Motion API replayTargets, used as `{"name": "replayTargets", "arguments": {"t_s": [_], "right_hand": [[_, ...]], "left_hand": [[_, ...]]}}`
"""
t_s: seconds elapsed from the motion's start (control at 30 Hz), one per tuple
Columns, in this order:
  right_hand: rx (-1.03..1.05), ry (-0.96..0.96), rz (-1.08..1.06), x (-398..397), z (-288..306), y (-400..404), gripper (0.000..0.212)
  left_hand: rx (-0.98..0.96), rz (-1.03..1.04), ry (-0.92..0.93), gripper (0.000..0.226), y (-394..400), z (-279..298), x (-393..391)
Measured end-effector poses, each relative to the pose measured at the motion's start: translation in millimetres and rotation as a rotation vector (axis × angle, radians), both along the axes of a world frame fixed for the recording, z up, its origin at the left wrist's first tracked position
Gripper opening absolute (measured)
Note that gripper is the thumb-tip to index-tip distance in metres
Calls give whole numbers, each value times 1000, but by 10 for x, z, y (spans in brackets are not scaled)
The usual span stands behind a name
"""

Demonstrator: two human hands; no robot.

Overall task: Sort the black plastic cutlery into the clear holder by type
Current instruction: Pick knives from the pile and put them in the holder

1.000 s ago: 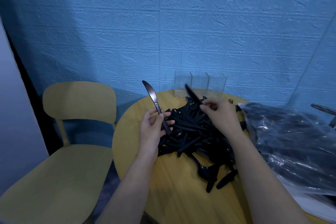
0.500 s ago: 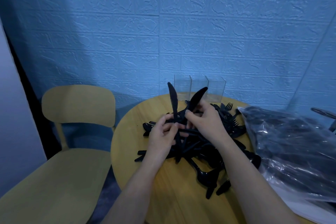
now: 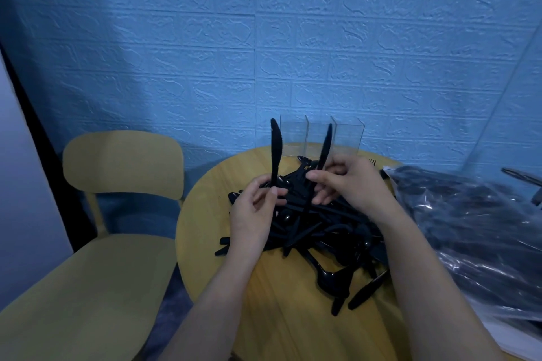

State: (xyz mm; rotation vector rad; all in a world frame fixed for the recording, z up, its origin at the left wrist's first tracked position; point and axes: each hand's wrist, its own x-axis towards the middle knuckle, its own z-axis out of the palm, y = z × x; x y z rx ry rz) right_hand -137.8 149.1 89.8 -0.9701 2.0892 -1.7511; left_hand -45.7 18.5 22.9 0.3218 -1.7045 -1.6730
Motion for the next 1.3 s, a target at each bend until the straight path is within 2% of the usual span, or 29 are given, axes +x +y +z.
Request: {"name": "replayTargets", "arguments": {"t_s": [0.13,0.27,0.37,0.43,0.53,0.63,0.77,0.9,1.03,1.1,1.3], "right_hand": [[-63,-3,34,27,-45,-105,14],[4,150,-25,-20,-90,-113,19],[62,271,-79,-54,-136,-134,19],[79,332,-109,-51,-184,-184,19],[91,378,-170,-77,-212,-184,16],[331,469,-231,-205,-235,-44,6],[734,485,-169,-302,-337,40,11],[844,495,-150,-289,-367,20,14],[839,525,-190,-284,-347,41,11],[767,520,-223,-298,-324,63,5],[283,316,-335,-266,-212,86,15]], "left_hand": [[18,-179,-48,24,60,36,12],[143,-321,-16,22,65,74,78],[118,-377,-45,25,75,72,84],[115,-384,-45,27,87,67,75],[166,-290,-29,31,25,45,54],[282,-142,-12,34,-81,-4,35],[321,-56,-11,35,-114,-17,33],[344,-19,18,30,-125,-8,45],[356,-3,35,30,-151,-18,68],[342,-1,32,29,-151,-21,71],[290,46,-7,29,-130,-37,25]]}}
